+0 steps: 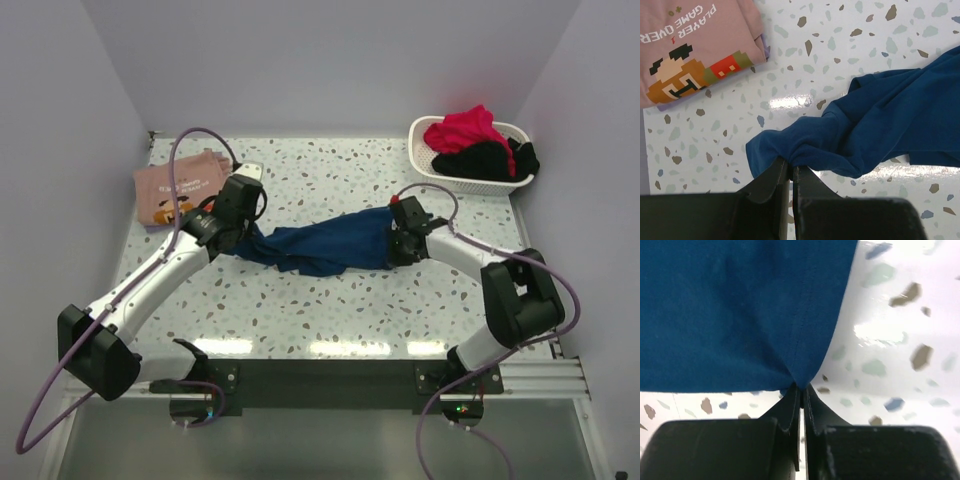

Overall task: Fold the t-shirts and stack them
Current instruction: Flatten the tshirt out

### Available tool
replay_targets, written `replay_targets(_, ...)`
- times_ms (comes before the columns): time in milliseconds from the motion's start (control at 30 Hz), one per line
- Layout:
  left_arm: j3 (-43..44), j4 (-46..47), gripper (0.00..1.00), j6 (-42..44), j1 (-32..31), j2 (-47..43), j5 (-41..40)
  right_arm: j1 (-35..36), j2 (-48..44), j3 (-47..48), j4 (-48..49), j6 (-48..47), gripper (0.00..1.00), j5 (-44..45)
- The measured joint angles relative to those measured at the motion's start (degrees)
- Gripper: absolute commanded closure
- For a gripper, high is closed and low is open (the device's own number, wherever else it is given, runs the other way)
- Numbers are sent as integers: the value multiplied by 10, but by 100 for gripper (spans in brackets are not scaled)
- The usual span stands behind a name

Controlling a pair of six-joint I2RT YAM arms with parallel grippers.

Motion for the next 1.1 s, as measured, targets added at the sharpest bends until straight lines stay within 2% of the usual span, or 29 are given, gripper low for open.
replay_targets(133,0,0,100,2,3,0,0,0,-67,14,-72,-12,99,27)
replay_targets(233,-2,0,100,5,4,0,0,0,-134,33,-118,-20,83,47)
replay_targets(267,-3,1,100,6,4,0,0,0,-155,39,-132,-22,71,53)
replay_targets(300,-5,1,100,9,4,0,0,0,-172,44,-143,-24,65,61)
replay_targets(467,-10,1,100,12,6,0,2,0,-194,48,-175,-34,50,102)
replay_targets(767,-15,4,100,12,10,0,2,0,-139,-2,-149,-31,48,68)
replay_targets(1100,-19,5,100,14,16,2,4,0,-80,-28,-67,-15,48,-3)
